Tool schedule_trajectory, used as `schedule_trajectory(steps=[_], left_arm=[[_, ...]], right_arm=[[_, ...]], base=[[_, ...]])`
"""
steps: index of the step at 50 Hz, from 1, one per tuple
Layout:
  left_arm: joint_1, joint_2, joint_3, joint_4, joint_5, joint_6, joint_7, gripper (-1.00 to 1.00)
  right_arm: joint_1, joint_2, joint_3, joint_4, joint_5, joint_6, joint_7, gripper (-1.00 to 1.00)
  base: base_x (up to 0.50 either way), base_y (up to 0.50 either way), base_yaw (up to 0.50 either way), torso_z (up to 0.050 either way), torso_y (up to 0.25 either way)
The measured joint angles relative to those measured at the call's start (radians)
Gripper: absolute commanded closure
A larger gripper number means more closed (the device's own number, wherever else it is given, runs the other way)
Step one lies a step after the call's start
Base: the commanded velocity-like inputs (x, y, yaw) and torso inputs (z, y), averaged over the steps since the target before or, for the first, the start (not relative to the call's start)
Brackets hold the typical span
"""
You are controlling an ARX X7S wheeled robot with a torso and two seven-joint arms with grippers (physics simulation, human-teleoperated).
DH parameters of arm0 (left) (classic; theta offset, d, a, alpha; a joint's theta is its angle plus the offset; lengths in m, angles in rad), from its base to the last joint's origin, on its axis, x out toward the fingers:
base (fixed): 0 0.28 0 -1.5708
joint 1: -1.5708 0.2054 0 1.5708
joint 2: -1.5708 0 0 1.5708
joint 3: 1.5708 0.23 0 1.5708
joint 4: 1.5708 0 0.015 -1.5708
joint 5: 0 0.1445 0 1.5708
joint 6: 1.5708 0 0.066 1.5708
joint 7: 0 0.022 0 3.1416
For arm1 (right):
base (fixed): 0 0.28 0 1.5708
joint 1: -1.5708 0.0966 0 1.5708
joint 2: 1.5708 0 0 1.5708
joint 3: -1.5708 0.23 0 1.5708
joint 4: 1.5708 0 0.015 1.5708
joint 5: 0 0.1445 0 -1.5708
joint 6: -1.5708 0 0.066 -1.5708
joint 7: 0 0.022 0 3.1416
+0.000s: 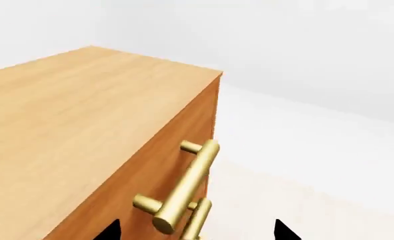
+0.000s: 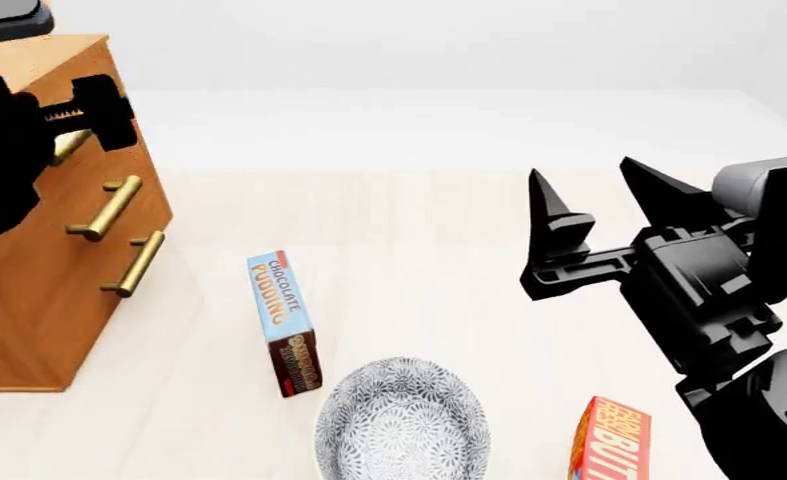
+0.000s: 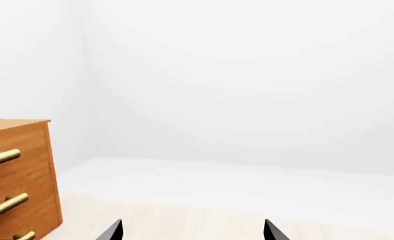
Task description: Put the butter at the front in the top drawer of the cabinet and close it.
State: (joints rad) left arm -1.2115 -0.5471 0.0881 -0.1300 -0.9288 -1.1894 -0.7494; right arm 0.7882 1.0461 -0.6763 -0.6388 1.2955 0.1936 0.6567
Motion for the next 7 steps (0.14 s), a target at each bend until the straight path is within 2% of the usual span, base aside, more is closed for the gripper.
schedule_trajectory(steps=[7], left_arm=[[-0.005, 0.015, 0.009, 0.389, -0.055, 0.009, 0.037, -1.00]], right_arm=[[0.025, -0.023, -0.008, 0.005, 0.000, 0.023, -0.003, -1.00]], base=[[0.00, 0.00, 0.00, 0.000, 0.000]])
